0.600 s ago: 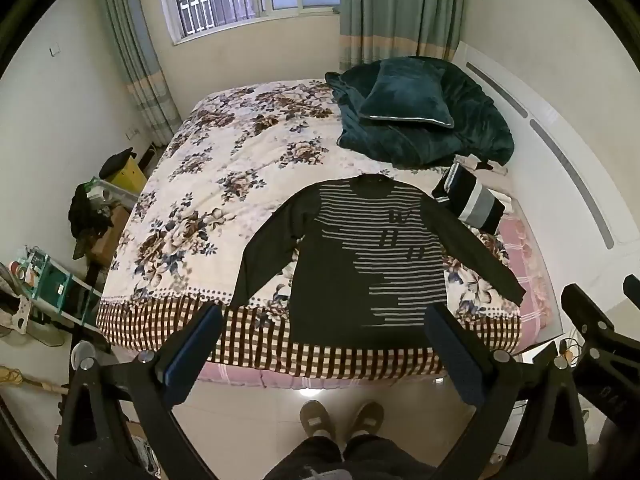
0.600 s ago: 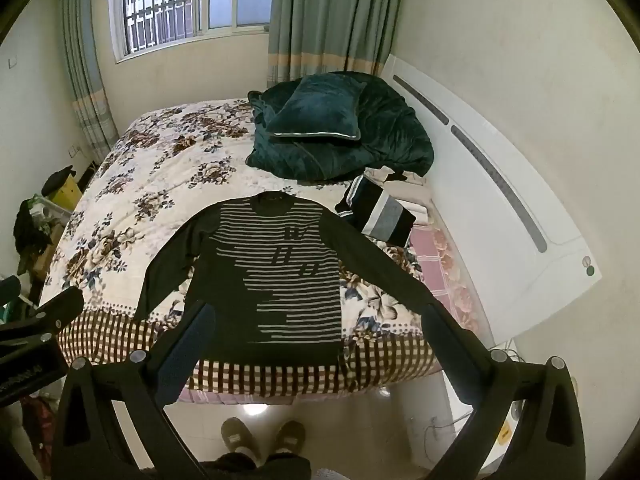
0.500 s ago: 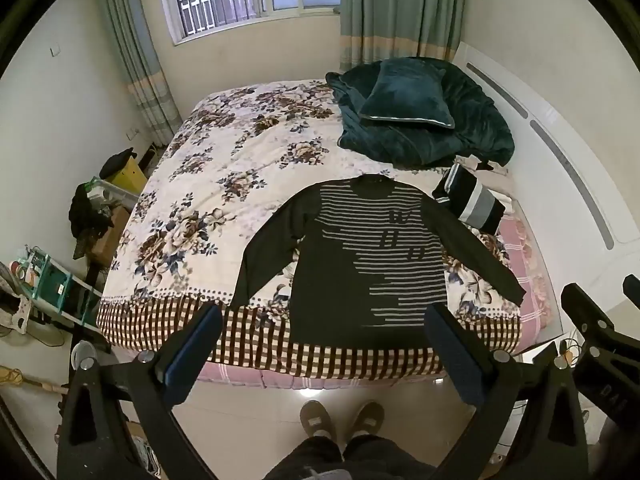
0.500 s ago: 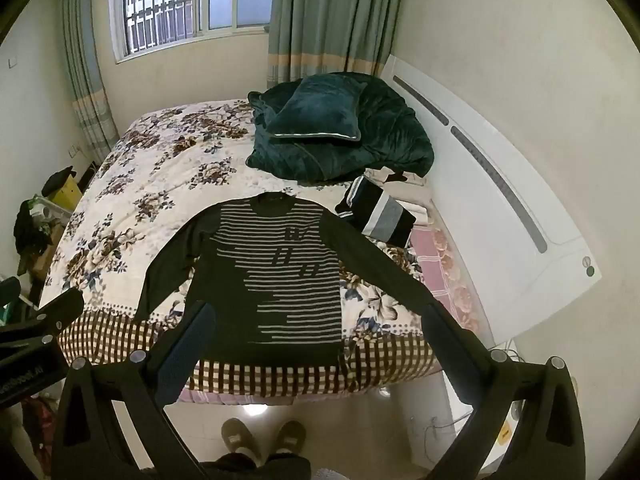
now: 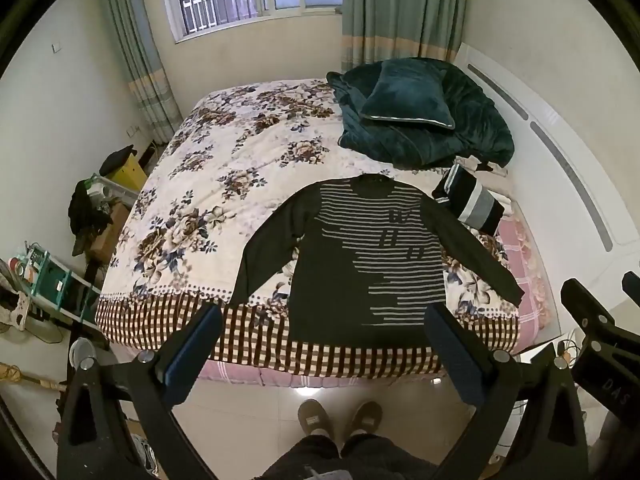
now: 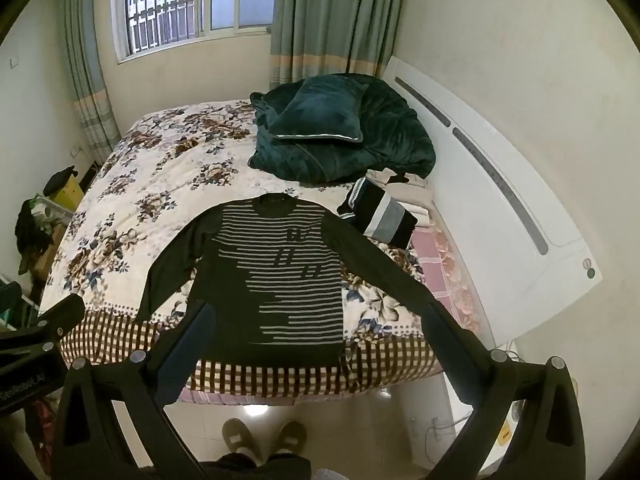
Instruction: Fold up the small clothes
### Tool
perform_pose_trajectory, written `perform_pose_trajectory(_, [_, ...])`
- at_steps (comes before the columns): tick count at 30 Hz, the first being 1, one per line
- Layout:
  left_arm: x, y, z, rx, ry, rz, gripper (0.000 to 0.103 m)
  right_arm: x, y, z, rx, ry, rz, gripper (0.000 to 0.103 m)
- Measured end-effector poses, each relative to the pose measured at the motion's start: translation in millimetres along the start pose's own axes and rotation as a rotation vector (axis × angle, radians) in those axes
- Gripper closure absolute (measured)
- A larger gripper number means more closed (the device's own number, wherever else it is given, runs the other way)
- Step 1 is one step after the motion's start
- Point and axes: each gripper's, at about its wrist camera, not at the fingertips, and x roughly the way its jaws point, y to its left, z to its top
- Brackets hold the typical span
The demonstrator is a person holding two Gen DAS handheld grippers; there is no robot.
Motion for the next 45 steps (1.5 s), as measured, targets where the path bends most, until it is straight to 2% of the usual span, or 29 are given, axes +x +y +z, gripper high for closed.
perform_pose_trajectory(22, [-3, -2, 0, -0.003, -0.003, -0.005, 0.000, 9, -9, 0, 0.001, -0.003, 0.002, 0.000])
perform_pose_trajectory(45, [-6, -14, 5, -0.011, -0.008, -0.005, 0.000, -13, 3, 1, 0.000, -0.009, 0.011, 0.000])
